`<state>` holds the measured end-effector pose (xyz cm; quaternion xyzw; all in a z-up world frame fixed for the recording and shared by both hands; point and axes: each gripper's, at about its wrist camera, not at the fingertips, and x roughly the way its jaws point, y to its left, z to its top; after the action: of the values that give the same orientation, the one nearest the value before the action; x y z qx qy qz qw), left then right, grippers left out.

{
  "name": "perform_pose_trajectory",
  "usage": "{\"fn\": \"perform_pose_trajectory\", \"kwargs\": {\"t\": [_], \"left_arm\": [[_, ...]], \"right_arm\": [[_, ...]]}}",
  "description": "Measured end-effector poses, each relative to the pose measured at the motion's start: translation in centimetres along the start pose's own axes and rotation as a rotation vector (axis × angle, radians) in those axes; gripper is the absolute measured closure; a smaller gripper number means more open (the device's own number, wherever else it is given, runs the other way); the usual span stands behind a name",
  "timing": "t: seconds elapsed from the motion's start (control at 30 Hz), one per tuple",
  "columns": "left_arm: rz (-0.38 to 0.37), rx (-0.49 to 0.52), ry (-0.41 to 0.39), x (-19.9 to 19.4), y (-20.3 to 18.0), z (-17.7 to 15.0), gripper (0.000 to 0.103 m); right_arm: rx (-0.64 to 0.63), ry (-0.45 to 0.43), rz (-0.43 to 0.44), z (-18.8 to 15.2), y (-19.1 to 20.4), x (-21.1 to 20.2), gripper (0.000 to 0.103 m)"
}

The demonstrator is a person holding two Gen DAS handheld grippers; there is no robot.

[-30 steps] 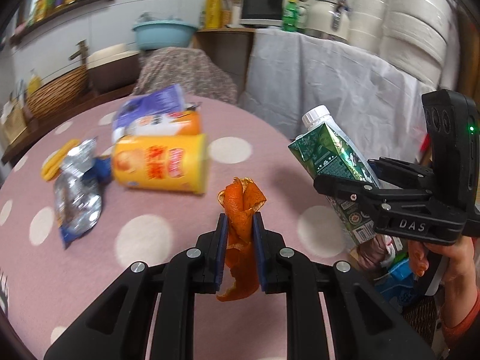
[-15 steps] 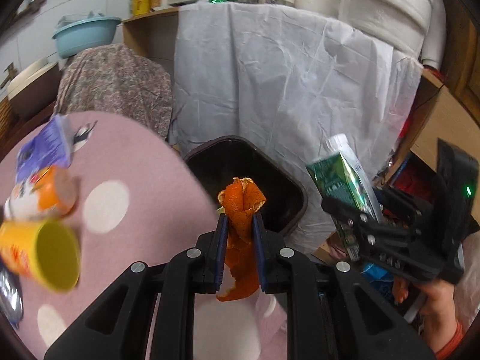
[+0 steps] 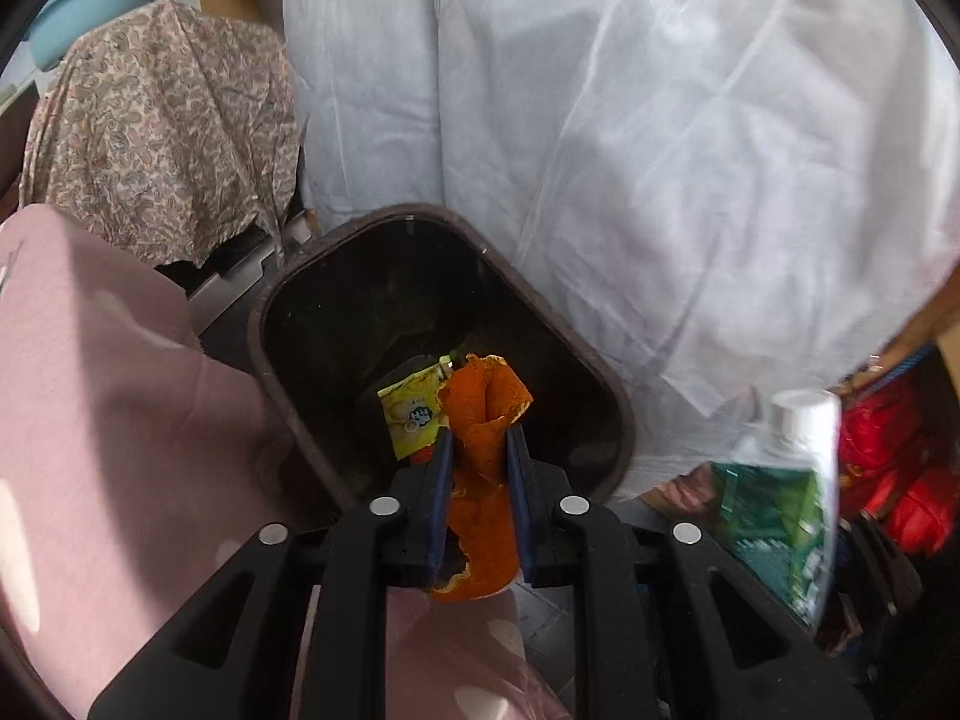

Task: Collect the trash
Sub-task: 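Open the left tool to drop the peel while the right tool drops the carton, then move both open tools back over the table toward the chip can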

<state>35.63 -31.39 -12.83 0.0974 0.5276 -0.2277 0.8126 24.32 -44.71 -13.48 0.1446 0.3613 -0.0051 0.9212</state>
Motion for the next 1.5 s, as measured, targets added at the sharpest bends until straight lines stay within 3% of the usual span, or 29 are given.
{"fn": "perform_pose_trajectory", "kwargs": {"t": [0.1,0.23,0.4,0.63,0.83,1.07,1.17,1.5], "left_arm": [[0.007,-0.009,0.017,1.3,0.3,0.6,0.076],[0.024,-0.006,0.004,1.4,0.4,1.0,0.05],[0.029,-0.017,-0.057,-0.7,0.8,1.3,0.043],[0.028,0.006,-0.218,-6.5,1.3,0.0,0.025],[0.079,-0.003,-0.283,-9.2,2.3,-1.4,0.022],[0.057,-0.036,-0.323,-11.3,3.7,-2.2,0.02],[0.053,-0.043,-0.323,-11.7,4.2,-2.6,0.02],[0.05,-0.055,-0.363,-14.0,4.8,-5.2,0.019]], "right_arm": [[0.023,0.009,-0.002,-0.2,-0.7,0.7,0.051],[0.032,0.028,0.0,-0.2,-1.0,2.0,0.051],[0.015,0.057,0.026,0.2,0.1,4.4,0.051],[-0.063,0.146,0.069,2.5,3.8,10.8,0.051],[-0.076,0.315,0.038,3.4,5.2,18.1,0.051],[-0.04,0.42,-0.012,3.9,4.8,23.1,0.048],[-0.049,0.41,-0.037,4.2,4.7,23.3,0.038],[-0.065,0.302,0.006,4.3,5.9,17.8,0.036]]}}
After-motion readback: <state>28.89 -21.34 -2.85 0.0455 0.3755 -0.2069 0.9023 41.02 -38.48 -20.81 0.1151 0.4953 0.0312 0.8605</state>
